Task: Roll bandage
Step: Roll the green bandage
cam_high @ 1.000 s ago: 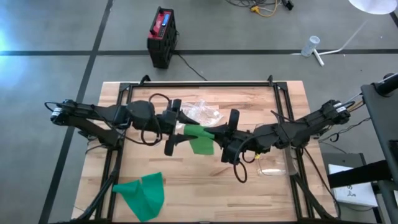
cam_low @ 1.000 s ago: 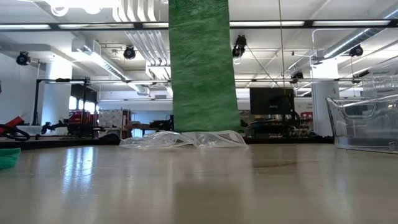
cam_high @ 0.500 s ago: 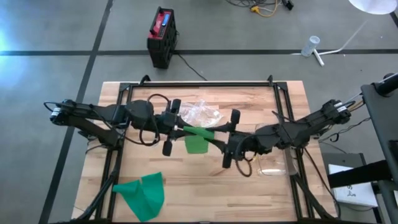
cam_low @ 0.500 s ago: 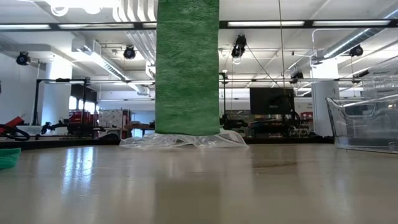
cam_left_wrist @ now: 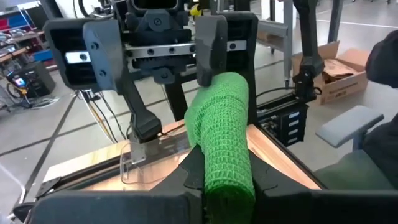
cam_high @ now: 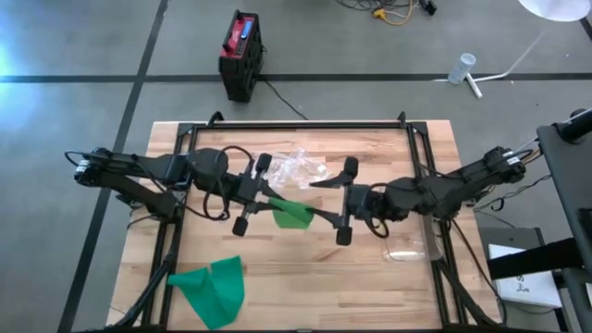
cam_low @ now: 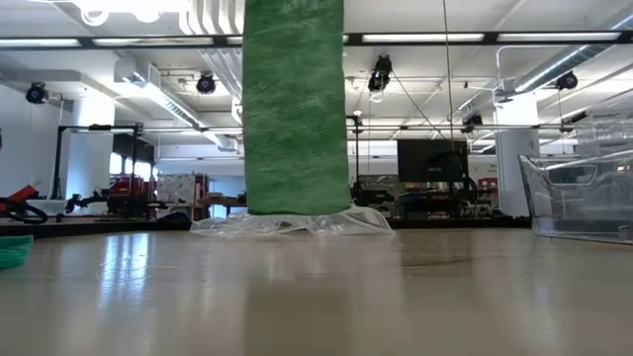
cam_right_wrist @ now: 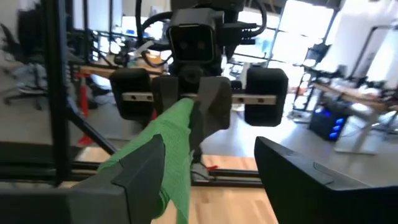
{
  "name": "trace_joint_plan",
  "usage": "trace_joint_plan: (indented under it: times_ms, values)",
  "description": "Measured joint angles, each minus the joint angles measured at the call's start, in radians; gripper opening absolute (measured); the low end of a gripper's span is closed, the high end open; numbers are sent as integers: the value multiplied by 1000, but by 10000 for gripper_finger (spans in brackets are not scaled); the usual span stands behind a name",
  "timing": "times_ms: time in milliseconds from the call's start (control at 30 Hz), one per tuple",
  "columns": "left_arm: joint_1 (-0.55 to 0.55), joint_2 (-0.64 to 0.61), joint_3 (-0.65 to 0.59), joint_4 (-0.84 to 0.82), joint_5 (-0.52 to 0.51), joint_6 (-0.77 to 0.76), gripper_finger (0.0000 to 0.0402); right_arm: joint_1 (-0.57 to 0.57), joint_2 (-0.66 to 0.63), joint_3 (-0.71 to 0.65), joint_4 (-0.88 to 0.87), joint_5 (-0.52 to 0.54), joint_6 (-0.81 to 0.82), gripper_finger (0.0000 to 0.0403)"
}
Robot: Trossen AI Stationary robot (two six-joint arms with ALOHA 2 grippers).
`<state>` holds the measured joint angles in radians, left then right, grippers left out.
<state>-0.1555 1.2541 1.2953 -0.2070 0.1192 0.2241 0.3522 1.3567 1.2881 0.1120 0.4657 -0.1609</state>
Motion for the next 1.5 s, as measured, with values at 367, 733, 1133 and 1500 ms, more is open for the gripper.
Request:
trace_joint_plan:
  times_ms: [367, 733, 1133, 1500]
  values:
    - [9, -1, 1, -30, -57, 31, 34, -11, 1, -2, -22, -58, 117, 226]
    - [10, -1, 1, -37, -79, 55, 38, -31, 41, -3, -55, -43, 108, 192]
    - [10, -21, -19, 40, -75, 124, 95, -27, 37, -4, 40, -36, -9, 25]
    - [20, -39, -232, 290, -130, 108, 140, -24, 20, -65, 192, -86, -47, 24]
